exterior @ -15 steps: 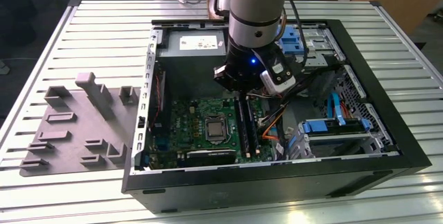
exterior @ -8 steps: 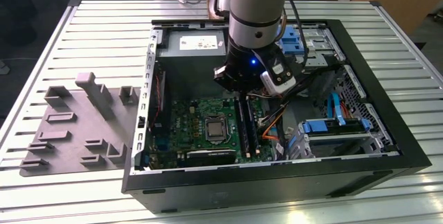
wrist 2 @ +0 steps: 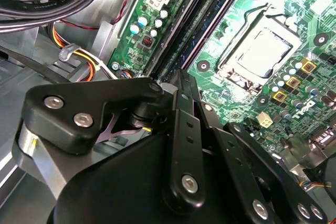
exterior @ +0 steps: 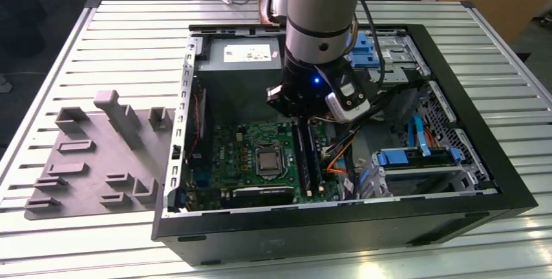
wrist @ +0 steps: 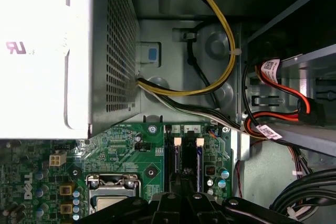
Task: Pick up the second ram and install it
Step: 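Press down the second ram until it locks into place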
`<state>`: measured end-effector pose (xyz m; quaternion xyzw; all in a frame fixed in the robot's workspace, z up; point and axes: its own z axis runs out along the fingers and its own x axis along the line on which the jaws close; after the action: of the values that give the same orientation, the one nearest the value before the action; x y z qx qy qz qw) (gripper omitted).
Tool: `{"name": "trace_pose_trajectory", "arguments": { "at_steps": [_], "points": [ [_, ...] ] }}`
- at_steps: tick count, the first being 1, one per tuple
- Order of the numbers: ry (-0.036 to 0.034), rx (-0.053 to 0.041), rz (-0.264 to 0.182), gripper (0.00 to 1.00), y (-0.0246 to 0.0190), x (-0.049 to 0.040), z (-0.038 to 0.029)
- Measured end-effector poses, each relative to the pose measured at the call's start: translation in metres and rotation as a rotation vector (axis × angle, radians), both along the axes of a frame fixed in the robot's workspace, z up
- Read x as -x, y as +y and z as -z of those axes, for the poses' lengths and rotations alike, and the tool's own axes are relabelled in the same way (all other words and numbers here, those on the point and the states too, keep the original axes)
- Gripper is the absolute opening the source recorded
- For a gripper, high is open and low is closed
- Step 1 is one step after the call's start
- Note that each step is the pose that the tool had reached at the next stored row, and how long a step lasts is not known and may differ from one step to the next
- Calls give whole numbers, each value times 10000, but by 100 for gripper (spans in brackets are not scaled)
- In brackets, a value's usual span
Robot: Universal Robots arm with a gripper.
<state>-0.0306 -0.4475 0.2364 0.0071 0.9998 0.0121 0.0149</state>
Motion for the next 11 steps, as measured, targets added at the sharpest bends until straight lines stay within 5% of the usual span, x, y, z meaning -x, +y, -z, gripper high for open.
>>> {"name": "trace_pose_trajectory", "arguments": {
  "at_steps": [1, 11],
  "points": [
    [0, 0, 0, 11, -33, 0, 0],
    [0, 0, 1, 11, -57, 0, 0]
  ]
}}
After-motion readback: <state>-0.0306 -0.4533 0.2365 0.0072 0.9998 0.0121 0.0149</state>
